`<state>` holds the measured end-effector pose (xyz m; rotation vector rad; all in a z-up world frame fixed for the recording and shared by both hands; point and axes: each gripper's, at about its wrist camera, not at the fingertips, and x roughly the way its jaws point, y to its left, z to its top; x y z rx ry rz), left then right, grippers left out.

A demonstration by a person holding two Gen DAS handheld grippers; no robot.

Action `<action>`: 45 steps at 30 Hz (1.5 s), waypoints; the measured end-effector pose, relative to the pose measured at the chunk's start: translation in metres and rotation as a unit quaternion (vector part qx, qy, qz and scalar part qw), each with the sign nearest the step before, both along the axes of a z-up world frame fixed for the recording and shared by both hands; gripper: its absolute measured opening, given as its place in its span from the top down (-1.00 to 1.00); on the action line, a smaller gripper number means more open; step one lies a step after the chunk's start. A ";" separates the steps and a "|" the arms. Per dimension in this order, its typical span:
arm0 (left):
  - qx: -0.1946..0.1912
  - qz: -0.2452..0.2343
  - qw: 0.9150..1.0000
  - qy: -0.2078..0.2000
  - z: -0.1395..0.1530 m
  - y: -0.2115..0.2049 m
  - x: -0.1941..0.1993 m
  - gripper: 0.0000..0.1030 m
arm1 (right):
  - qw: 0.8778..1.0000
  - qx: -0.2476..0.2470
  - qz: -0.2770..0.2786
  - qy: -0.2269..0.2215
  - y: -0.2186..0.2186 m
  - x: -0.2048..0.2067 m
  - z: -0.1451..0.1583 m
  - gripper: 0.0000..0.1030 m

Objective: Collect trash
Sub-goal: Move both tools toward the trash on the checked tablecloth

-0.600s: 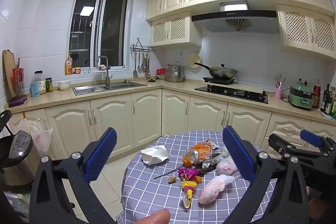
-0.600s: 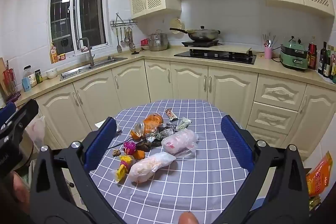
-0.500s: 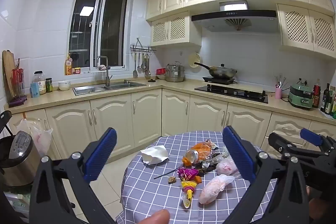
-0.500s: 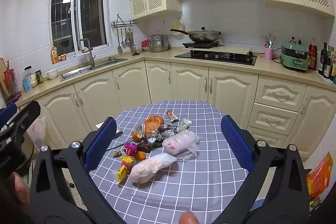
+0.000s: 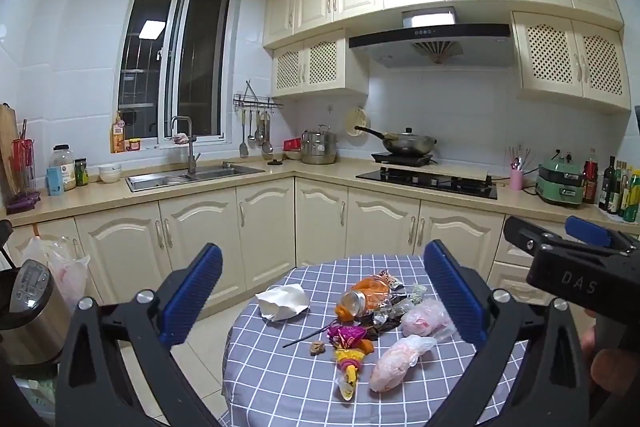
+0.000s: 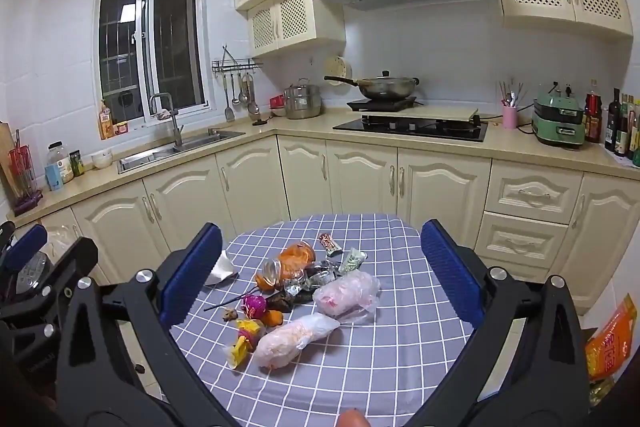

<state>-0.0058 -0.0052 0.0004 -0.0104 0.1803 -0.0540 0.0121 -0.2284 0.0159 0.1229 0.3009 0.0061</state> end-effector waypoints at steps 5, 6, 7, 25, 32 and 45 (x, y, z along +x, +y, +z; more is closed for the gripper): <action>-0.009 -0.003 1.000 0.003 0.000 0.001 0.001 -0.91 | 1.000 -0.001 0.000 0.003 0.001 0.001 -0.003 -0.89; -0.011 -0.004 1.000 0.003 0.000 0.001 0.001 -0.91 | 1.000 0.000 0.000 0.003 0.001 0.002 -0.003 -0.89; -0.013 -0.006 1.000 0.004 -0.001 0.004 0.002 -0.91 | 1.000 -0.001 -0.001 0.003 0.000 0.002 -0.003 -0.89; -0.027 -0.016 0.999 0.006 -0.008 0.014 0.006 -0.91 | 1.000 -0.003 0.001 0.010 0.001 0.007 0.000 -0.89; -0.029 -0.016 0.999 0.011 -0.013 0.014 0.009 -0.91 | 1.000 -0.005 0.002 0.014 0.001 0.010 -0.003 -0.89; -0.028 -0.012 0.999 0.046 -0.037 0.018 0.032 -0.91 | 0.999 -0.003 -0.002 0.045 -0.001 0.030 -0.025 -0.89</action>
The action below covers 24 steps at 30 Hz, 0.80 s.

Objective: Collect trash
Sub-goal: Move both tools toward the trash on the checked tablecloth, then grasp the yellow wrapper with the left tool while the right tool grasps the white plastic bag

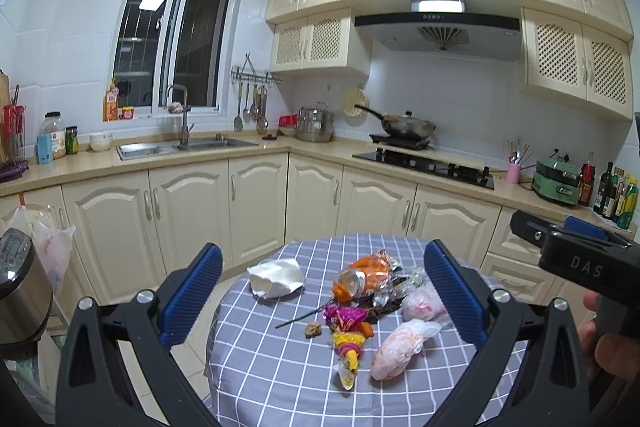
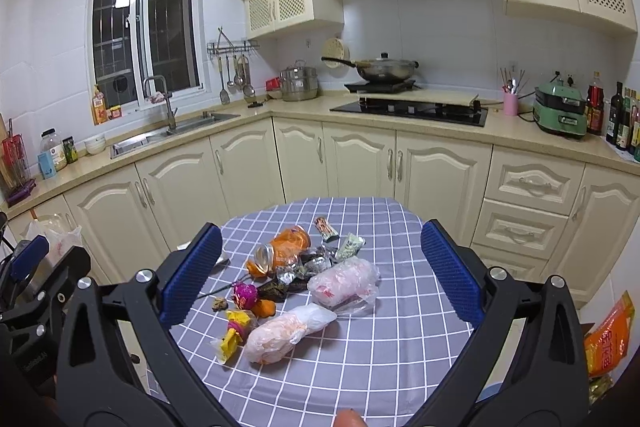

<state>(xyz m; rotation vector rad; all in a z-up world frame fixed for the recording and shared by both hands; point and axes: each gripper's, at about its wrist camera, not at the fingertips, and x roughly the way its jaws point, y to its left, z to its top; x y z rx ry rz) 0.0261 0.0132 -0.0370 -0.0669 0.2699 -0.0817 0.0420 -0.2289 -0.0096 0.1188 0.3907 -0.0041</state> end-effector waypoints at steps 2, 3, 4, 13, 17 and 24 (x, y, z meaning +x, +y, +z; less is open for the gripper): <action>0.003 0.001 1.000 0.011 -0.008 0.000 0.007 -0.91 | 1.000 0.005 0.000 0.012 -0.002 0.006 -0.008 -0.89; 0.006 0.002 1.000 0.021 -0.015 0.000 0.013 -0.91 | 1.000 0.007 -0.001 0.021 -0.003 0.011 -0.013 -0.89; 0.008 0.002 0.999 0.031 -0.022 0.000 0.018 -0.91 | 1.000 0.010 0.000 0.029 -0.004 0.015 -0.019 -0.89; 0.037 -0.022 0.991 0.128 -0.093 -0.010 0.065 -0.91 | 0.991 0.038 0.009 0.129 -0.014 0.054 -0.085 -0.89; 0.057 -0.042 0.983 0.167 -0.127 -0.019 0.087 -0.91 | 0.986 0.051 0.012 0.158 -0.016 0.064 -0.105 -0.89; 0.073 -0.067 0.972 0.215 -0.158 -0.031 0.118 -0.91 | 0.972 0.103 0.047 0.208 -0.006 0.088 -0.135 -0.89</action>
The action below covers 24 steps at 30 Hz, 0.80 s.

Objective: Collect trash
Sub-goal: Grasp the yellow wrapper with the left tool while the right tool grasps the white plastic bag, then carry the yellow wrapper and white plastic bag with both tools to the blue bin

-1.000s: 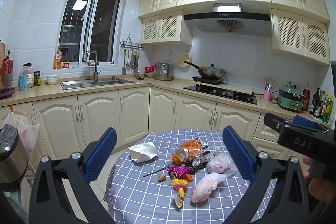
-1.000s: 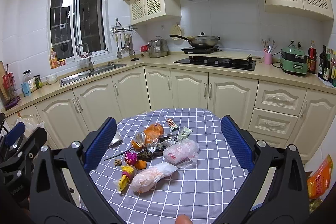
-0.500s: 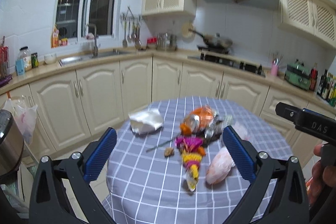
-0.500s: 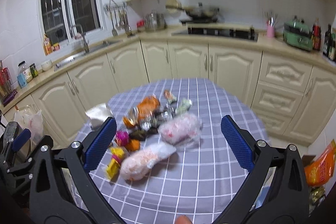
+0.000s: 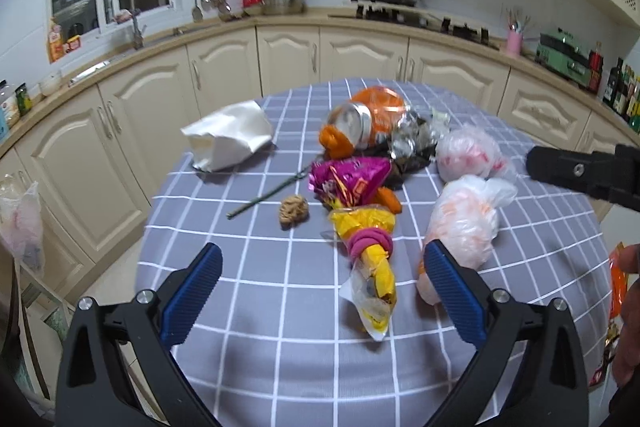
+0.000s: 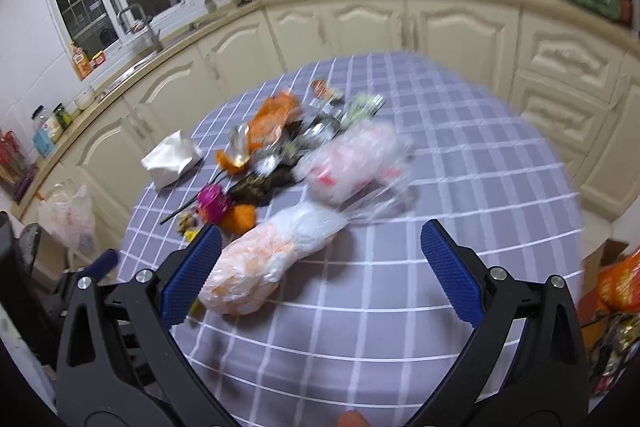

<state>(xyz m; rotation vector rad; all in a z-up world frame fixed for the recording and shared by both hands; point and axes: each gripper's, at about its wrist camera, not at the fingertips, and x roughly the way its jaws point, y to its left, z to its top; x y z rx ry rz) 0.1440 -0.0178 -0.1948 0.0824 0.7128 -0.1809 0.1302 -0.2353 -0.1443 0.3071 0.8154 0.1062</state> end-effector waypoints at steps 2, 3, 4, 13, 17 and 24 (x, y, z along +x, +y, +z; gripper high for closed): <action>0.006 -0.004 1.000 0.010 -0.005 -0.002 0.006 -0.88 | 1.000 0.009 0.005 0.021 0.006 0.010 -0.010 -0.89; 0.006 -0.009 1.000 0.017 -0.010 -0.004 0.011 -0.73 | 0.999 0.015 0.009 0.034 0.010 0.016 -0.016 -0.89; 0.005 -0.012 1.000 0.024 -0.011 -0.004 0.012 -0.52 | 0.999 0.022 0.013 0.044 0.013 0.021 -0.021 -0.89; -0.026 -0.037 0.996 0.071 -0.029 -0.005 0.027 0.51 | 0.994 0.066 0.059 0.069 0.023 0.020 -0.041 0.19; -0.025 -0.037 0.997 0.067 -0.029 -0.008 0.017 0.52 | 0.994 0.068 0.060 0.053 0.006 0.004 -0.036 0.23; -0.046 -0.034 0.997 0.050 -0.019 -0.010 -0.011 0.53 | 0.995 0.078 0.057 0.010 -0.037 -0.033 -0.016 0.23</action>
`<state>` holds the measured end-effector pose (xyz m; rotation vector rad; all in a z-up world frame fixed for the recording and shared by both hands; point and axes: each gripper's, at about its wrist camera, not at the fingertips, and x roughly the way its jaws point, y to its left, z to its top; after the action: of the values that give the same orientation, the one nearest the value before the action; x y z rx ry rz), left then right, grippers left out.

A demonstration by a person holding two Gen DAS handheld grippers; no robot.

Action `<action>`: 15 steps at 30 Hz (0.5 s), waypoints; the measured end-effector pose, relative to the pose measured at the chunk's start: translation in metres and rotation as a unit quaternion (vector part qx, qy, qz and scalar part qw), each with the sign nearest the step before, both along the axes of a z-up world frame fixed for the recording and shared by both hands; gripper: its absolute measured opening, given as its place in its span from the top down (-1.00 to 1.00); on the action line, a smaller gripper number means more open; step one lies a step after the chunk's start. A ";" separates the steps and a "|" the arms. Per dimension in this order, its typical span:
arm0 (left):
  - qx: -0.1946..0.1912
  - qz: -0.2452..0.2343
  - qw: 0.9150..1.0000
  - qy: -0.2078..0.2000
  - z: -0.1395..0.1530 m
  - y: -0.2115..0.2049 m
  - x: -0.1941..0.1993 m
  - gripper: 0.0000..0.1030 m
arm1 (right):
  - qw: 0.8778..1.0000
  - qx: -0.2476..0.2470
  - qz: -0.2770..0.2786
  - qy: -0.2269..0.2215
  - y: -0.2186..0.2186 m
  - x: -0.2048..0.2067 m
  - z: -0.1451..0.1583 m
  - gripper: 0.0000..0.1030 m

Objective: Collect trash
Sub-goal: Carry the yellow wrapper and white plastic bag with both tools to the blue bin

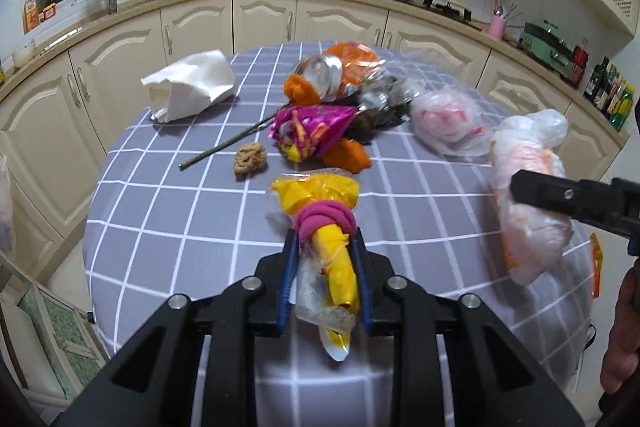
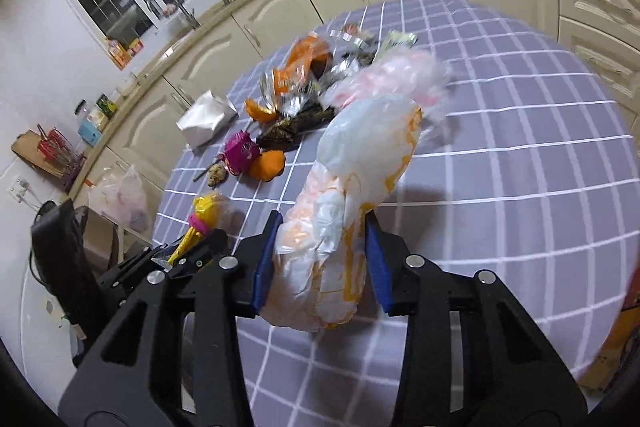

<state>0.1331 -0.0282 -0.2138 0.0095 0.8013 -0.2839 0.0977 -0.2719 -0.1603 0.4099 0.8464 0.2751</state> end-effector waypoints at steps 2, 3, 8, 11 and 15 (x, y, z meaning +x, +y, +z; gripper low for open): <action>-0.004 -0.006 1.000 -0.010 0.008 -0.004 -0.006 0.53 | 1.000 0.004 -0.006 -0.016 -0.012 -0.008 0.009 0.22; -0.006 -0.010 1.000 -0.019 0.015 -0.010 -0.010 0.53 | 1.000 0.006 -0.009 -0.023 -0.018 -0.011 0.012 0.22; -0.023 -0.048 0.997 -0.058 0.047 -0.045 -0.025 0.53 | 0.997 0.011 -0.044 -0.055 -0.061 -0.032 0.028 0.22; -0.029 -0.086 0.993 -0.070 0.061 -0.079 -0.032 0.53 | 0.994 0.013 -0.080 -0.068 -0.099 -0.048 0.032 0.21; -0.032 -0.147 0.986 -0.072 0.068 -0.137 -0.043 0.53 | 0.987 0.012 -0.148 -0.067 -0.160 -0.076 0.028 0.21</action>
<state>0.0898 -0.1649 -0.1463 0.0875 0.6446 -0.5827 0.0220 -0.4324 -0.1327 0.5277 0.6407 0.0362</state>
